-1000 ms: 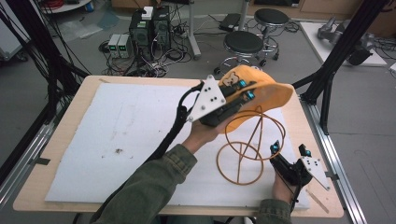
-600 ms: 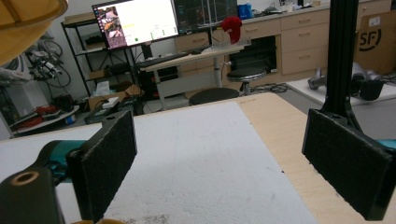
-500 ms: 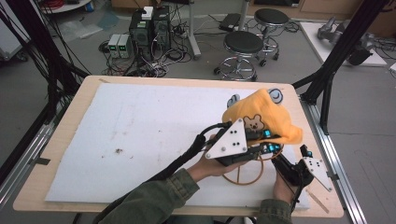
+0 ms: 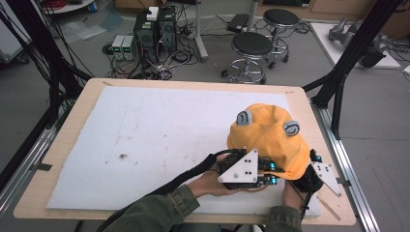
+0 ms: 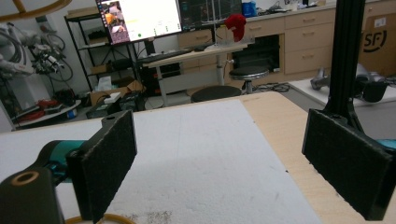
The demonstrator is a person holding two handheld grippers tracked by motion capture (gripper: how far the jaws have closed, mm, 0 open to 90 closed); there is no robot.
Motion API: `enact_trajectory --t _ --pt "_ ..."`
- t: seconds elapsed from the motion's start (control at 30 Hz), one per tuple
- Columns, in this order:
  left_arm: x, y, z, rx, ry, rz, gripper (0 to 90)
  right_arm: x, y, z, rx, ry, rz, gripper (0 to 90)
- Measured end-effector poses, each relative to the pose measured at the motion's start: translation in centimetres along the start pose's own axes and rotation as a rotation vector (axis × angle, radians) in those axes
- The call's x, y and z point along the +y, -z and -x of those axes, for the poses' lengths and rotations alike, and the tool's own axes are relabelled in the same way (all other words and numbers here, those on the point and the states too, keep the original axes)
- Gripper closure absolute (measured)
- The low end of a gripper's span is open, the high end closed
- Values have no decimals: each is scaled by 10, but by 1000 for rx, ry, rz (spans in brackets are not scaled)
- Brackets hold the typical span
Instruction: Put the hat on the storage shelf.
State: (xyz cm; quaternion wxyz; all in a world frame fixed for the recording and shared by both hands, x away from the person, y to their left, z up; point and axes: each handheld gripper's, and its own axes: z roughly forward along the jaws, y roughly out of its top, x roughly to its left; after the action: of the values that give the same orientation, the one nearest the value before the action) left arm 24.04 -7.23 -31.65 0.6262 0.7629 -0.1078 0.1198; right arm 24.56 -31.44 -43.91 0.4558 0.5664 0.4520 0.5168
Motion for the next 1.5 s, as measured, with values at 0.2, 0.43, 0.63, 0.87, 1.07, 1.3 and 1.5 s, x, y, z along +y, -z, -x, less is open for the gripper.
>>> enact_trajectory --t 0.2,0.43,0.63,0.87,1.07,1.3,1.5 --pt "-1 0 0 4 -14 -10 862 0 0 -2 4 3 -3 90" --pt "1 3 -1 0 -18 8 755 0 0 -1 7 2 4 90" --pt "0 11 -4 11 10 35 555 0 0 -2 8 3 1 90" --pt "1 24 -9 20 45 82 470 0 0 -3 7 7 -4 90" --pt "7 36 -13 41 59 121 430 0 0 -3 8 7 -4 90" --pt "12 57 -22 81 95 178 368 0 0 -3 10 10 -2 90" --pt "15 78 -32 142 134 224 330 -1 0 -3 11 18 -7 90"
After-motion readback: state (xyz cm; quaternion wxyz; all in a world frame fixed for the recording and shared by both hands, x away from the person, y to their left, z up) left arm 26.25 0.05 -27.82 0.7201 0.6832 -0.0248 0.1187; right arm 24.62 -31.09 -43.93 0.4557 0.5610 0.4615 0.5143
